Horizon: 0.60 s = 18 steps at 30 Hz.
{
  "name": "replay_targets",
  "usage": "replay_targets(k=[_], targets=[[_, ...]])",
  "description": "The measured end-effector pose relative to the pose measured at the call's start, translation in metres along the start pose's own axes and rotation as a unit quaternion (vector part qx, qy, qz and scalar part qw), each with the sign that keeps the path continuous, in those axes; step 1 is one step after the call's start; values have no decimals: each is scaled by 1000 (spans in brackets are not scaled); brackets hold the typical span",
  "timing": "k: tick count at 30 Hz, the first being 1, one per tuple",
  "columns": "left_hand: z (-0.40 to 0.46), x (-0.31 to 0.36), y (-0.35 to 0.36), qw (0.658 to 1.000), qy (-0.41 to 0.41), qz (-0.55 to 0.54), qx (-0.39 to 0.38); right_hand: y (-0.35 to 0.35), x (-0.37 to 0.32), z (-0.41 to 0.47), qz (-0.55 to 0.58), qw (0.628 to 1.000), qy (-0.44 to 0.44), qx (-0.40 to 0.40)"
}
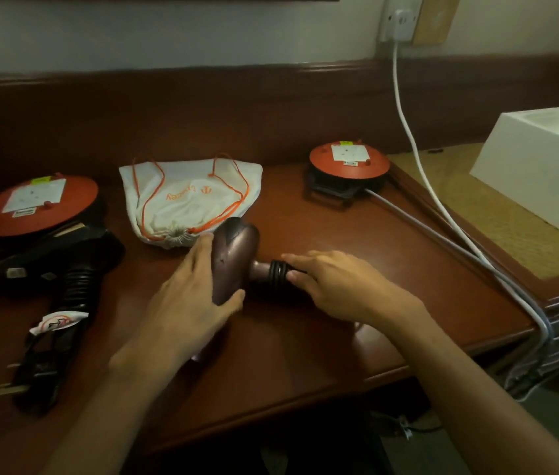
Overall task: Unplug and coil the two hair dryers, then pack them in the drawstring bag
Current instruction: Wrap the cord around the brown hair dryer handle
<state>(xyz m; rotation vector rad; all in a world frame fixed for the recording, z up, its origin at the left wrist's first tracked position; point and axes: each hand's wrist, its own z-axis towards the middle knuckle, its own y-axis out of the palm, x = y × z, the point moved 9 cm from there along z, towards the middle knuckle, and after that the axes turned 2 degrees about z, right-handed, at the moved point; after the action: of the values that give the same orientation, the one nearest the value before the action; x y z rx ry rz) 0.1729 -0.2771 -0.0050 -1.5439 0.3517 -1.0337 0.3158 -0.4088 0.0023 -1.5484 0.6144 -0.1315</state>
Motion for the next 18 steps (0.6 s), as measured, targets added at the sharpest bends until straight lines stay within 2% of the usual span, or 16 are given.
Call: replay_targets(k=[2, 5, 7, 9, 10, 14, 18], targets=[[18, -8, 3, 999, 10, 35, -1, -2, -3, -4, -17, 1000, 25, 6], [22, -11, 15, 984, -12, 174, 38, -1, -8, -9, -78, 995, 45, 48], [21, -4, 26, 972, 2, 222, 80, 6, -9, -8, -1, 998, 42, 49], [25, -2, 29, 967, 16, 219, 131, 15, -9, -5, 107, 994, 31, 23], [29, 1, 28, 966, 24, 216, 141, 19, -9, -4, 126, 992, 28, 15], [51, 19, 35, 968, 64, 204, 134, 24, 11, 4, 115, 992, 42, 8], [77, 65, 55, 969, 108, 186, 121, 9, 65, 8, 103, 991, 91, 4]])
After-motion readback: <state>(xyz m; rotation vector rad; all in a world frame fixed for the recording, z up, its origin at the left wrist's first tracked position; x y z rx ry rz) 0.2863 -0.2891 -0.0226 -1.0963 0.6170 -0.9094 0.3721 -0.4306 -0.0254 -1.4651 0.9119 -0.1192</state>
